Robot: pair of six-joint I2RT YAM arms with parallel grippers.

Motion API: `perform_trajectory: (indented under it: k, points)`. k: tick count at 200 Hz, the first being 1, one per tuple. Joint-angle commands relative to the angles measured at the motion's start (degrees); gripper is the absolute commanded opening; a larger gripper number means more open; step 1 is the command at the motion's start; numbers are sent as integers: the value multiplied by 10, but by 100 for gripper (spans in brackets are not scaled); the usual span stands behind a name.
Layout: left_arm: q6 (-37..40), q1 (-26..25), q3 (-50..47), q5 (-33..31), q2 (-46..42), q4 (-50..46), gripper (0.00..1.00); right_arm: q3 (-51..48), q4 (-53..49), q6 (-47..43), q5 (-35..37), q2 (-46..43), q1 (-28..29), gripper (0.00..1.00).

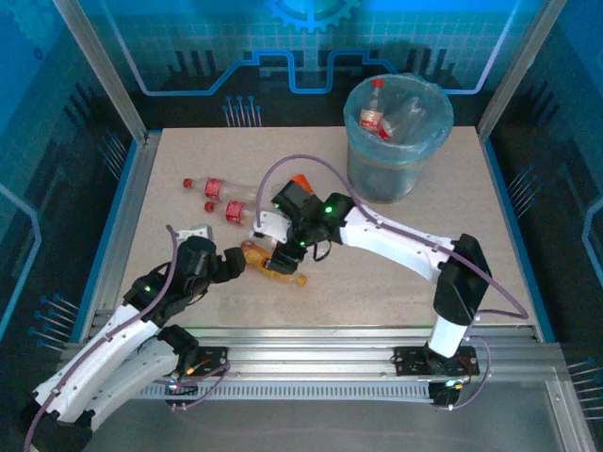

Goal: Put the plastic bottles in the bin

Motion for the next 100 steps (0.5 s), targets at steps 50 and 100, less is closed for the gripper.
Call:
perform_trajectory:
  k: [50,100]
  points:
    - [-166,4,-31,-121,-114,-167,90,242,-111,159,37,230,26,78]
    - [-184,4,-44,-126,-153,-171,90,363,-146,182,67,341,38,79]
